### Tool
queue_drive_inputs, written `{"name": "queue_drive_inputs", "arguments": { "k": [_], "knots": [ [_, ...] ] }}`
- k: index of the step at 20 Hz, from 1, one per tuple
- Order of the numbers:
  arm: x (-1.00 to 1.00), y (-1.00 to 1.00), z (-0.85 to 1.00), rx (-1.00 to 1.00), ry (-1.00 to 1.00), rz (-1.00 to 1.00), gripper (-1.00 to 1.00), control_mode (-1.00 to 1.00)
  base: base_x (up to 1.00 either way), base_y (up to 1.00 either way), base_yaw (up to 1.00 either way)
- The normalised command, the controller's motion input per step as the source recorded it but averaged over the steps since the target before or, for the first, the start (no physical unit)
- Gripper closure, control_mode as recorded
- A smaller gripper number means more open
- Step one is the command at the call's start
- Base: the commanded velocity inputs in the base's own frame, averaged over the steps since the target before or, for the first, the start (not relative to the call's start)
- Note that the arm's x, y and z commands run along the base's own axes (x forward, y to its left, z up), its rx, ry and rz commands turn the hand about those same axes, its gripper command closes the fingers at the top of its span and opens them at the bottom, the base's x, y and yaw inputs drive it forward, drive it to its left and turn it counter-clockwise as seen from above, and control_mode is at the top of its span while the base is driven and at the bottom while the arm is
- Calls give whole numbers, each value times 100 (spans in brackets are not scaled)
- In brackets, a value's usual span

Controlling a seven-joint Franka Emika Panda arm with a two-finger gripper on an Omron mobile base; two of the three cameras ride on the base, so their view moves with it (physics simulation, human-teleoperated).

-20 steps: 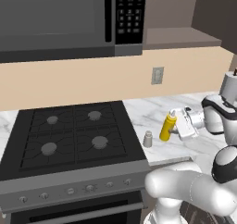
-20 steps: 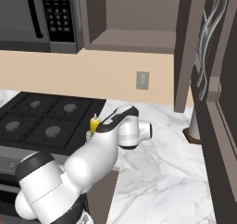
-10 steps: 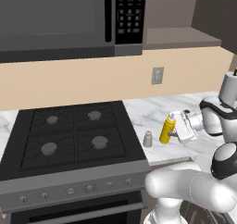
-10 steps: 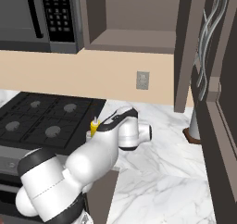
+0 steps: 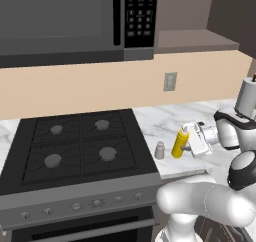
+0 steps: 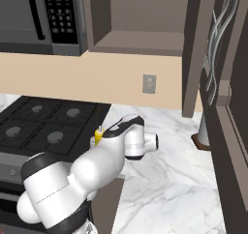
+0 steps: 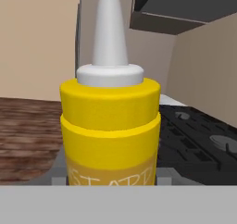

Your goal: Take 2 condiments from the cabinet and move them on the counter near the stove.Make sure the condiments are lined up with each other, next to each other.

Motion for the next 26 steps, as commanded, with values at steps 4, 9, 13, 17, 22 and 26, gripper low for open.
{"name": "queue_drive_inputs", "arguments": {
  "k": [4,9,13,17,22,26],
  "knots": [
    [0,0,-13,0,0,0,100,-100,0,0,0],
    [0,0,-6,0,0,0,100,-100,0,0,0],
    [0,1,0,0,0,0,100,-100,0,0,0],
    [0,2,0,0,0,0,100,-100,0,0,0],
    [0,7,0,0,0,0,100,-100,0,0,0],
    [0,4,0,0,0,0,100,-100,0,0,0]
  ]
}}
